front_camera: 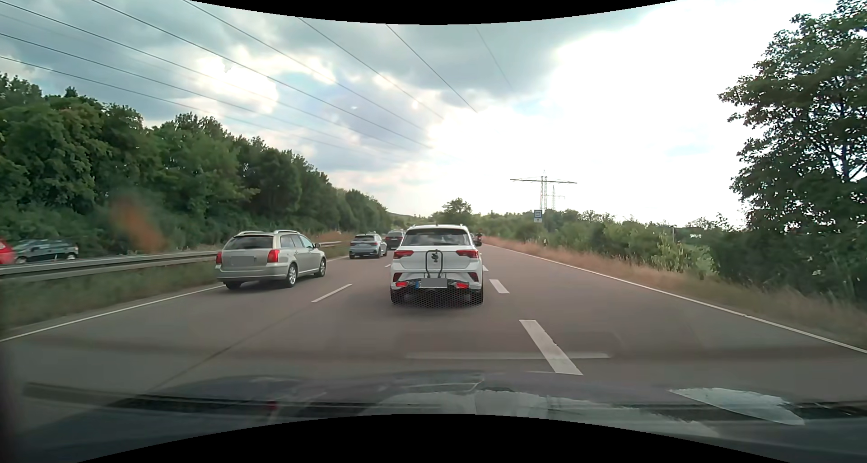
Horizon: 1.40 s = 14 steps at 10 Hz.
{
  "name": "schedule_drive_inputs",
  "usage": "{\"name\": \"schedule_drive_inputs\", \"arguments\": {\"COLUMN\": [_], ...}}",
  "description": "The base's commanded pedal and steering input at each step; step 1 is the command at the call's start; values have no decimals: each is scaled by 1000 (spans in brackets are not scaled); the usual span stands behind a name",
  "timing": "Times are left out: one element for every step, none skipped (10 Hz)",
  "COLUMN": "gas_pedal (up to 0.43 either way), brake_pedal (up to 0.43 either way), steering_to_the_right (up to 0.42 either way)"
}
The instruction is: Follow the waypoints while adhering to traffic rules and regulations
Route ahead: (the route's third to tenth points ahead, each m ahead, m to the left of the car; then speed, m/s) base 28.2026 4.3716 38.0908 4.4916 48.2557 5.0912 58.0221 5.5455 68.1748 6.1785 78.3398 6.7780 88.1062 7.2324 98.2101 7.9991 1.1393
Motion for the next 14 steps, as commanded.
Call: {"name": "schedule_drive_inputs", "arguments": {"gas_pedal": [0,0,0,0,0,0,0,0,0,0,0,0,0,0], "brake_pedal": [0,0,0,0,0,0,0,0,0,0,0,0,0,0], "steering_to_the_right": [-17,-20,-22,-23,-27,-31,-27,-24,-24,-24,-24,-23,-23,-23]}}
